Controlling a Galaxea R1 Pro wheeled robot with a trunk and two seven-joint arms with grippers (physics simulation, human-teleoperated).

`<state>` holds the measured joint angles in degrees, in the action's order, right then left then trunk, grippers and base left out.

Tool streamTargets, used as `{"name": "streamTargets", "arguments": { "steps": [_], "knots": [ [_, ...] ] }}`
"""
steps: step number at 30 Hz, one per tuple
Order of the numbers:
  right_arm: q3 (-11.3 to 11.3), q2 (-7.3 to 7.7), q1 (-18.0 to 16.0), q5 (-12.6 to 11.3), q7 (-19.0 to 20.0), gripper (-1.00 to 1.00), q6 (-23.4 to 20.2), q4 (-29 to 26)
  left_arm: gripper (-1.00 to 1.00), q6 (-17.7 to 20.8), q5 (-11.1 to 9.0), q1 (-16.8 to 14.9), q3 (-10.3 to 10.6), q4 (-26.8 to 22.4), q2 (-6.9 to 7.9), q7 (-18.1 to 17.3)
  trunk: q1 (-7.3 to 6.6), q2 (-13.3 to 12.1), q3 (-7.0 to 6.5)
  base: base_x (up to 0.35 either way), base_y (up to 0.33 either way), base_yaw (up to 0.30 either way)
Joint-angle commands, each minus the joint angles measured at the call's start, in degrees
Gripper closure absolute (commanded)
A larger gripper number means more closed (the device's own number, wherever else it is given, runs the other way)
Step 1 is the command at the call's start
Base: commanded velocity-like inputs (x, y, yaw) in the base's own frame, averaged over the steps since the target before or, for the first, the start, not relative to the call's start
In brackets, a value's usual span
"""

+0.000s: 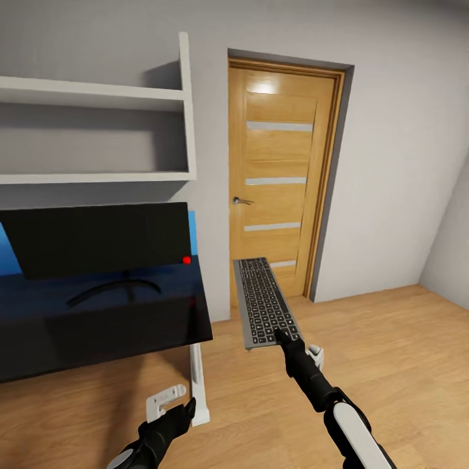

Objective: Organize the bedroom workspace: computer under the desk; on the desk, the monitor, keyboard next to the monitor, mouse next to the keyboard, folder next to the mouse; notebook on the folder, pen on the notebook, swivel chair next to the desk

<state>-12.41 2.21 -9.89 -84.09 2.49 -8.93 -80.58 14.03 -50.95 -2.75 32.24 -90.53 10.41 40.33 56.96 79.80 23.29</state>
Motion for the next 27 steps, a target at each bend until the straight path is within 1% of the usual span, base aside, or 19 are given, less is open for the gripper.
{"name": "streamTargets", "arguments": {
  "steps": [1, 13, 18, 27],
  "knots": [
    [0.0, 0.04, 0.0, -0.6, 0.3, 1.0, -0.1, 0.0, -1.0, 0.1, -0.2, -0.1, 0.1, -0.1, 0.05, 0.4, 0.0, 0.0, 0.07, 0.006, 0.026, -0.045],
    [0.1, 0.07, 0.0, -0.8, 0.3, 1.0, -0.4, -0.4, -1.0, 0.2, -0.2, -0.1, 0.1, -0.1, 0.05, 0.4, 0.0, 0.0, 0.07, 0.001, 0.013, -0.006],
    [-0.1, 0.07, 0.0, -0.9, 0.5, 1.0, -0.5, -0.5, -1.0, 0.1, -0.2, -0.1, 0.1, -0.1, 0.02, 0.4, 0.0, 0.0, 0.07, 0.0, 0.225, 0.0],
    [-0.1, 0.07, 0.0, -1.0, 0.5, 1.0, -0.5, -0.5, -1.0, 0.1, -0.2, -0.1, 0.1, -0.1, 0.05, 0.4, 0.0, 0.0, 0.07, 0.0, 0.293, 0.0]
  ]
}}
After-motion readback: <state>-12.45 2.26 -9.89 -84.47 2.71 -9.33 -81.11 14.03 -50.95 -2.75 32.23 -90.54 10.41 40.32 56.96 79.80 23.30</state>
